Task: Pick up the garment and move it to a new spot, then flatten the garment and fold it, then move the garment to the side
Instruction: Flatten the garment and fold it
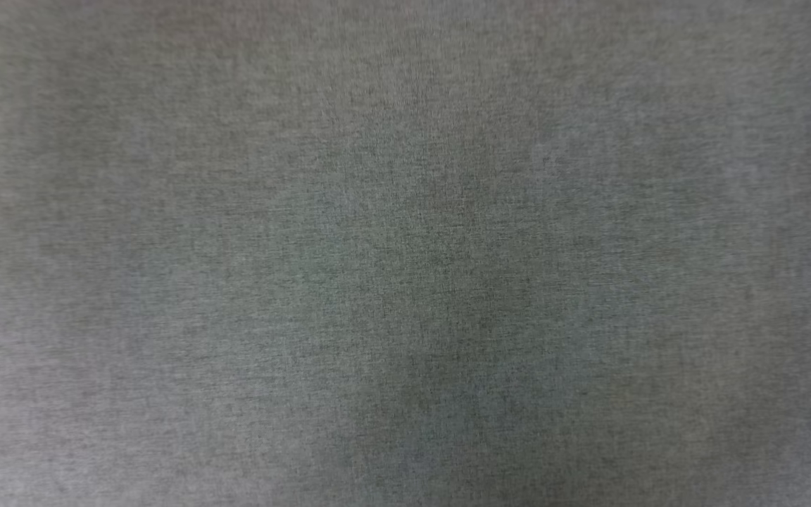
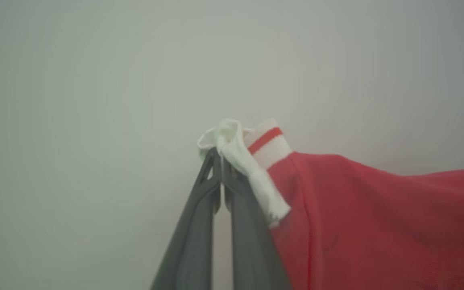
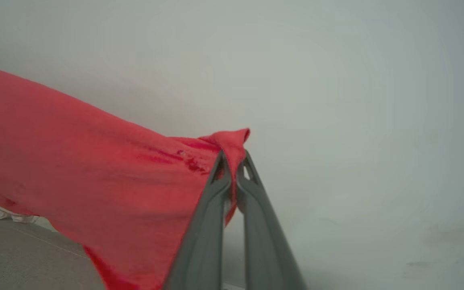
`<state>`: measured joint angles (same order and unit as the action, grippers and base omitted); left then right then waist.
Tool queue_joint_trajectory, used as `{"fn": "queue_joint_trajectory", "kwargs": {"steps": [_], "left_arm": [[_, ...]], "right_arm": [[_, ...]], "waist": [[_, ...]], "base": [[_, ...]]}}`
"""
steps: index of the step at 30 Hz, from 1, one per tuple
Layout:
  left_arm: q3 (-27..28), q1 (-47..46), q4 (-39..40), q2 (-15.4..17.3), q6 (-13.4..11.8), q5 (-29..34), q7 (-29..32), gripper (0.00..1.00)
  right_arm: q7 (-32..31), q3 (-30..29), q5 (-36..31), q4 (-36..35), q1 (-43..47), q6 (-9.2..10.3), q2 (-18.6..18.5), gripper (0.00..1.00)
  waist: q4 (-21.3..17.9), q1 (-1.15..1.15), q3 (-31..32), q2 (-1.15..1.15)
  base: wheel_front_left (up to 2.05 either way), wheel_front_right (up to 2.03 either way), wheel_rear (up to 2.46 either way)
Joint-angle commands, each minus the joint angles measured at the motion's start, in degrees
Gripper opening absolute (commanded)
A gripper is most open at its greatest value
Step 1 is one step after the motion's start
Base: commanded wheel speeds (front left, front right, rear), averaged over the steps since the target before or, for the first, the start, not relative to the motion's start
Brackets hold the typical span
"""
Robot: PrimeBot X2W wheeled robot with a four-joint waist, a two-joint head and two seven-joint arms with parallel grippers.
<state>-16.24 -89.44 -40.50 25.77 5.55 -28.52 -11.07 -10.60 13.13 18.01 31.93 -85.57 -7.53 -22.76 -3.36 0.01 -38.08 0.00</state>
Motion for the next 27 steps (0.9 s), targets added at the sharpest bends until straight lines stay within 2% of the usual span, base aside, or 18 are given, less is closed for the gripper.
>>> {"fn": "queue_joint_trajectory", "kwargs": {"steps": [1, 7, 14, 19, 24, 27], "left_arm": [[-0.12, 0.74, -1.37, -0.35, 0.35, -0.57, -0.76, 0.0], [-0.8, 3.22, -4.84, -1.36, 0.97, -2.05, -1.87, 0.0], [-1.76, 13.38, -6.16, -1.69, 1.73, -4.88, -3.3, 0.0], [-3.31, 26.9, -2.85, -1.67, 1.87, -6.73, -3.83, 0.0], [-4.15, 42.69, 2.7, -1.24, 1.88, -8.3, -4.12, 0.0], [-4.18, 52.26, 6.22, -1.15, 0.7, -9.09, -4.15, 0.0]], "right_arm": [[0.78, 1.01, 0.92, 1.4, -0.77, 0.07, 0.7, 0.0], [1.61, 3.53, 3.46, 5.01, 0.5, 0.07, 1.64, 0.0], [1.5, 8.29, 9.07, 7.32, 9.12, 0.07, -0.02, 0.0], [1.35, 10.83, 13.64, 6.27, 21.06, 0.07, -2.6, 0.0], [1.27, 11.46, 17.54, 2.24, 35.22, 0.08, -5.39, 0.0], [0.76, 10.76, 18.83, -0.58, 43.91, 0.08, -6.49, 0.0]], "waist": [[-0.03, -0.01, -1.81, 0.0], [0.29, -0.01, -1.63, 0.0], [1.01, -0.01, 4.52, 0.0], [1.81, -0.01, 11.64, 0.0], [2.06, -0.01, 18.4, 0.0], [2.27, -0.01, 21.97, 0.0]], "base": [[0.0, 0.0, 0.0], [0.0, 0.0, 0.0], [0.0, 0.0, 0.0], [0.0, 0.0, 0.0], [0.0, 0.0, 0.0], [0.0, 0.0, 0.0]]}}
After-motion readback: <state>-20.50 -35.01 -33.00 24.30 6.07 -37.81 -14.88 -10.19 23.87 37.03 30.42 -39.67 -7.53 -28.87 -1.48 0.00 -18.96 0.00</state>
